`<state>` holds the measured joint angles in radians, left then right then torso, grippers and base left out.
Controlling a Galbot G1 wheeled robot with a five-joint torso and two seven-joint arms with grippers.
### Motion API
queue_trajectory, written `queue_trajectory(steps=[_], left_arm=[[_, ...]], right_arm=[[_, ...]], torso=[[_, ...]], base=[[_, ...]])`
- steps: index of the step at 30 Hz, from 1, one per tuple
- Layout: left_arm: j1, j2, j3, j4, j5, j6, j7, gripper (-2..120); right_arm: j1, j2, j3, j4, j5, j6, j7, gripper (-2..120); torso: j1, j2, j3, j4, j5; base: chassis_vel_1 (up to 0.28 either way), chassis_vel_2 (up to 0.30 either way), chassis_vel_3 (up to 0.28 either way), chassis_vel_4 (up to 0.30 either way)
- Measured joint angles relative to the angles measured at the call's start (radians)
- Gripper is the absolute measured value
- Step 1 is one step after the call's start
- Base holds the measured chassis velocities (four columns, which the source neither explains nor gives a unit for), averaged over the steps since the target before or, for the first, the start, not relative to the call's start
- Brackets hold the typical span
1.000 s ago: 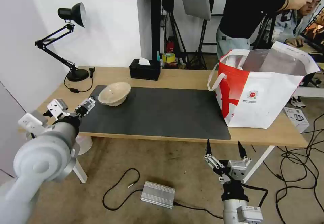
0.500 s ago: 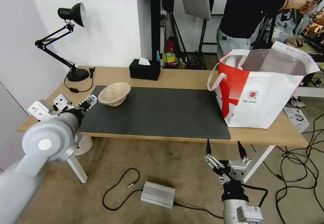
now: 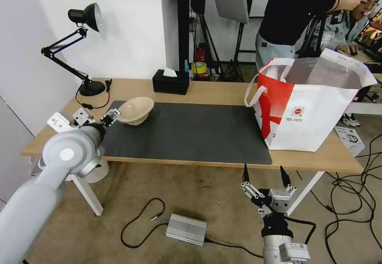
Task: Pick up the trash from the table and place it into the takeout bag.
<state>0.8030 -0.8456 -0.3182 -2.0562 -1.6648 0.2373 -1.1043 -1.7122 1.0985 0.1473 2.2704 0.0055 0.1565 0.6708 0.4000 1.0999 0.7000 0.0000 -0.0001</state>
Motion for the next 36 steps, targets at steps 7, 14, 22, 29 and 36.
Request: queue_trajectory(steps=[7,14,22,29,36], left_arm=[[-0.035,-0.013,0.034,0.024,-0.006,0.000,-0.003,100],[-0.093,-0.041,0.080,0.066,-0.028,0.000,-0.019,100],[-0.138,-0.078,0.120,0.120,-0.027,0.000,-0.024,100],[-0.171,-0.094,0.142,0.162,-0.023,0.000,-0.024,100],[-0.195,-0.116,0.148,0.187,-0.020,0.000,-0.038,100]], right_arm=[[0.000,0.000,0.000,0.000,0.000,0.000,0.000,100],[0.000,0.000,0.000,0.000,0.000,0.000,0.000,100],[0.000,0.000,0.000,0.000,0.000,0.000,0.000,100],[0.000,0.000,0.000,0.000,0.000,0.000,0.000,100],[0.000,0.000,0.000,0.000,0.000,0.000,0.000,100]], torso=[[0.000,0.000,0.000,0.0000,0.0001],[0.000,0.000,0.000,0.0000,0.0001],[0.000,0.000,0.000,0.0000,0.0001],[0.000,0.000,0.000,-0.0001,0.0001],[0.000,0.000,0.000,0.0000,0.0001]], base=[[0.000,0.000,0.000,0.000],[0.000,0.000,0.000,0.000],[0.000,0.000,0.000,0.000],[0.000,0.000,0.000,0.000],[0.000,0.000,0.000,0.000]])
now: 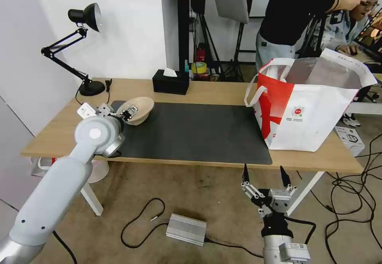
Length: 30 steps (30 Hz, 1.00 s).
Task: Pick up the trash from the table and place it into the takeout bag.
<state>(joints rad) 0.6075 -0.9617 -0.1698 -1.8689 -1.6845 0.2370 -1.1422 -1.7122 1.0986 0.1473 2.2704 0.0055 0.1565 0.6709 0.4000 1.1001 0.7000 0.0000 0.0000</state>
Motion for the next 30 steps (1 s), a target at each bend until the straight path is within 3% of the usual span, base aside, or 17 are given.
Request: queue_trajectory(steps=[9,30], left_arm=[[-0.051,-0.045,0.028,0.052,0.013,0.000,-0.043,100],[-0.093,-0.080,0.044,0.143,0.039,0.000,-0.044,100]], right_arm=[[0.000,0.000,0.000,0.000,0.000,0.000,0.000,100],[0.000,0.000,0.000,0.000,0.000,0.000,0.000,100]], torso=[[0.000,0.000,0.000,0.0000,-0.0001],[0.000,0.000,0.000,0.0000,0.0000]], base=[[0.000,0.000,0.000,0.000],[0.000,0.000,0.000,0.000]])
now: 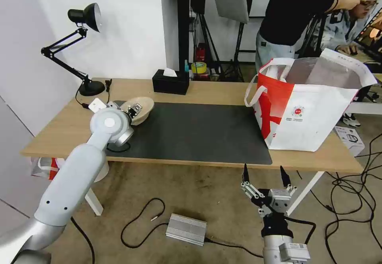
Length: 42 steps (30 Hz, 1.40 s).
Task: Pick up the trash from the table and place it into the takeout bag.
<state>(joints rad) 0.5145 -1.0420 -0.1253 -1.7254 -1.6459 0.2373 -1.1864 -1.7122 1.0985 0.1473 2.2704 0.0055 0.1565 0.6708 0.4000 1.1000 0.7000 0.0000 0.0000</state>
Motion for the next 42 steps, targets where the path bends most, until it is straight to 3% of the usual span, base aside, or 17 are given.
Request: queue_trajectory(steps=[27,42], left_arm=[[-0.053,-0.043,0.008,0.097,0.020,-0.002,0.006,100],[-0.038,-0.034,-0.003,0.067,0.020,-0.003,0.004,100]], right_arm=[[0.000,0.000,0.000,0.000,0.000,0.000,0.000,100],[0.000,0.000,0.000,0.000,0.000,0.000,0.000,100]], torso=[[0.000,0.000,0.000,0.0000,0.0000],[0.000,0.000,0.000,0.0000,0.0000]], base=[[0.000,0.000,0.000,0.000],[0.000,0.000,0.000,0.000]])
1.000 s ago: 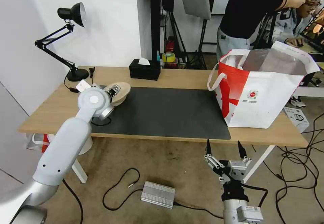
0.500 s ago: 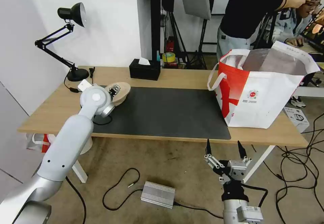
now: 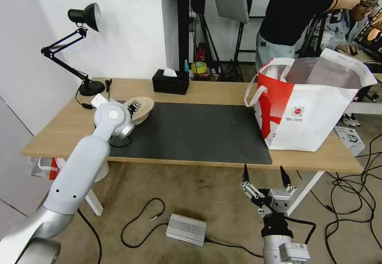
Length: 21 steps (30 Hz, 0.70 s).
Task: Pick up the trash from the table and place it into the takeout bag.
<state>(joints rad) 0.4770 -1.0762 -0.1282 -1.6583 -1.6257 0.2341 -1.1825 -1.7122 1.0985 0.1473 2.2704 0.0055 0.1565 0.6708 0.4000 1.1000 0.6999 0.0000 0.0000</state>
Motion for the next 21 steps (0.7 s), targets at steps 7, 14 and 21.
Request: queue_trajectory(steps=[7,14,21], left_arm=[[0.000,0.015,-0.014,-0.027,-0.007,-0.003,0.000,100],[-0.003,0.022,-0.021,-0.022,-0.009,-0.012,-0.009,100],[-0.004,0.000,-0.027,0.021,-0.007,-0.013,-0.027,100]], right_arm=[[0.000,0.000,0.000,0.000,0.000,0.000,0.000,100],[0.000,0.000,0.000,0.000,0.000,0.000,0.000,100],[0.000,0.000,0.000,0.000,0.000,0.000,0.000,100]], torso=[[0.000,0.000,0.000,0.0000,0.0000],[0.000,0.000,0.000,0.0000,0.0000],[0.000,0.000,0.000,-0.0001,0.0000]], base=[[0.000,0.000,0.000,0.000],[0.000,0.000,0.000,0.000],[0.000,0.000,0.000,0.000]])
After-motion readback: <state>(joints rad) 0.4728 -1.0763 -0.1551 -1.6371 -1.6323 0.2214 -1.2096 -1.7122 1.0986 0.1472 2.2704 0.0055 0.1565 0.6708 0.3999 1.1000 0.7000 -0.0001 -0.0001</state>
